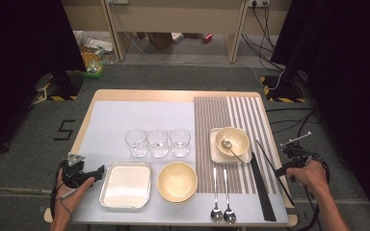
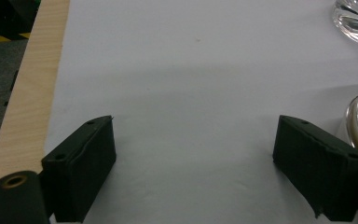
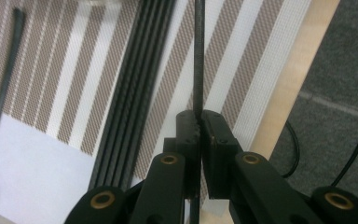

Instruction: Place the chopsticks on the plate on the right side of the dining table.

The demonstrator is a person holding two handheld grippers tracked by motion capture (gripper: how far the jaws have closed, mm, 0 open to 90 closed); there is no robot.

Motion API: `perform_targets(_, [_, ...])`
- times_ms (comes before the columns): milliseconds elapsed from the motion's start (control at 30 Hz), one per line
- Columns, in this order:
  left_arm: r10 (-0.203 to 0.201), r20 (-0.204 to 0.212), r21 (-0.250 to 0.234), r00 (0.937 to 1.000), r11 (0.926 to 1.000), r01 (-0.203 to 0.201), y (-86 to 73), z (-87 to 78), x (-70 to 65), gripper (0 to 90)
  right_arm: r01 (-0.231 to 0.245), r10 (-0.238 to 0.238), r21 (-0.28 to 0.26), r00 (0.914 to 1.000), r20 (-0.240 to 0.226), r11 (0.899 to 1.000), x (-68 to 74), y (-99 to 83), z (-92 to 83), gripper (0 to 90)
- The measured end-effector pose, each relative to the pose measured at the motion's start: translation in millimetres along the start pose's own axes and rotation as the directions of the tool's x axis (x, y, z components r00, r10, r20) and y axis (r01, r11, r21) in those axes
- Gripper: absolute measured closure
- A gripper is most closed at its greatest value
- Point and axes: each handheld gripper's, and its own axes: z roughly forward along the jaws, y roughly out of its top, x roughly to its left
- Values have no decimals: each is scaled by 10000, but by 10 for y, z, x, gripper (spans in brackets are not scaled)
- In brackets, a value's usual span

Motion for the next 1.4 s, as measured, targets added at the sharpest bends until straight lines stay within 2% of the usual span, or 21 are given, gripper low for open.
perform_targets(200, [0,-4,5,10000,10000,0,0,0,-1,123,348,-351,-228,9993,-124,9991,53,180,-4,863])
perform_targets(367, [-1,-6,-3,10000,10000,1,0,0,-1,123,709,-709,-253,9975,10,9972,97,340,6,863])
perform_targets(567, [7,-14,6,10000,10000,-7,0,0,-2,123,733,-731,-419,9973,70,9964,138,543,-2,863])
perform_targets(700, [6,-12,7,10000,10000,-6,0,0,-2,123,1062,-1054,-312,9941,259,9939,185,685,25,863])
perform_targets(867, [-2,-6,-3,10000,10000,2,0,0,-1,123,1168,-1157,-266,9925,396,9928,239,840,79,863])
perform_targets(933, [-3,-8,-2,10000,10000,3,0,0,-2,123,1207,-1197,-212,9920,408,9925,252,879,92,863])
perform_targets(1000, [0,-4,0,10000,10000,0,0,0,0,123,1445,-1434,-216,9886,469,9893,265,926,117,863])
perform_targets(1167, [-9,-4,-9,10000,10000,9,0,1,-2,123,1483,-1475,-122,9876,545,9889,296,996,182,863])
perform_targets(1233, [-2,-9,-6,10000,10000,2,0,1,-2,123,1726,-1719,-90,9835,558,9849,293,1023,221,863])
perform_targets(1267, [0,-9,-1,10000,10000,0,-1,0,-2,123,1641,-1635,-59,9851,525,9864,304,1031,231,863])
perform_targets(1400, [-3,-9,-1,10000,10000,3,0,0,-1,123,1885,-1877,-86,9803,611,9820,305,1065,254,863])
